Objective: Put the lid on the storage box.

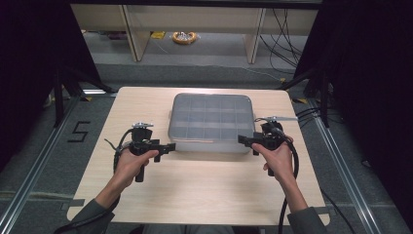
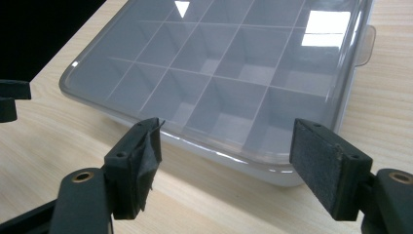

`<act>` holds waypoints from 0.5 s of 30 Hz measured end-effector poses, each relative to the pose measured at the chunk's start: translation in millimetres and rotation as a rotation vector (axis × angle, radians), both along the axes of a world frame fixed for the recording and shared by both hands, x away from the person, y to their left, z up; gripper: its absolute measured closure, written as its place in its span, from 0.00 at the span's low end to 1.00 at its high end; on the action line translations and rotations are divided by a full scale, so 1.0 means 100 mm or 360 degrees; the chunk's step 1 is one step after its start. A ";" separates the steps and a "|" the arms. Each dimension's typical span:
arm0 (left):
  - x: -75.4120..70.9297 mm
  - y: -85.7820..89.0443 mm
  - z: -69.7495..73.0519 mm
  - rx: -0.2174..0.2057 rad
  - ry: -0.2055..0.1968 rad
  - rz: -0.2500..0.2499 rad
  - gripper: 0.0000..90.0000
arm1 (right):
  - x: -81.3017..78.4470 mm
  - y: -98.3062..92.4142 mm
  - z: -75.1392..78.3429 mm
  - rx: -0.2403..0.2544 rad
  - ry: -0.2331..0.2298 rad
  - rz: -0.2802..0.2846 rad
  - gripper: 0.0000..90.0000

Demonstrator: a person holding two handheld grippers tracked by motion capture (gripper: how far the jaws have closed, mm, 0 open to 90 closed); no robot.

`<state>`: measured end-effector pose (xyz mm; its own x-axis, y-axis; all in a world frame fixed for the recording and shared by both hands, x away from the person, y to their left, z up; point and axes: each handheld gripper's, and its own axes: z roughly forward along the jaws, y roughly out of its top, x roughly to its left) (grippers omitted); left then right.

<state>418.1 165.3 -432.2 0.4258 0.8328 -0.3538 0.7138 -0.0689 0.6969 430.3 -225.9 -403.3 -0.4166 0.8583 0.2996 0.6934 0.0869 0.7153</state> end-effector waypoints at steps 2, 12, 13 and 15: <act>-0.04 0.00 -0.01 -0.0006 0.0001 -0.0027 0.27 | -0.03 0.01 -0.01 0.0003 0.0013 0.0005 0.31; -0.29 0.00 -0.08 -0.0005 -0.0027 -0.0086 0.25 | -0.20 0.04 -0.08 -0.0007 -0.0017 0.0010 0.25; -0.31 -0.01 -0.09 -0.0015 -0.0027 -0.0066 0.25 | -0.23 0.04 -0.08 0.0006 -0.0031 0.0019 0.25; -0.36 -0.01 -0.12 -0.0005 -0.0020 -0.0093 0.25 | -0.27 0.04 -0.11 0.0008 -0.0049 0.0021 0.25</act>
<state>382.0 164.5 -444.1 0.4783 0.8051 -0.3507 0.6999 -0.1082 0.7060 403.3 -222.2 -413.9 -0.4369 0.8513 0.2906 0.6700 0.0924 0.7366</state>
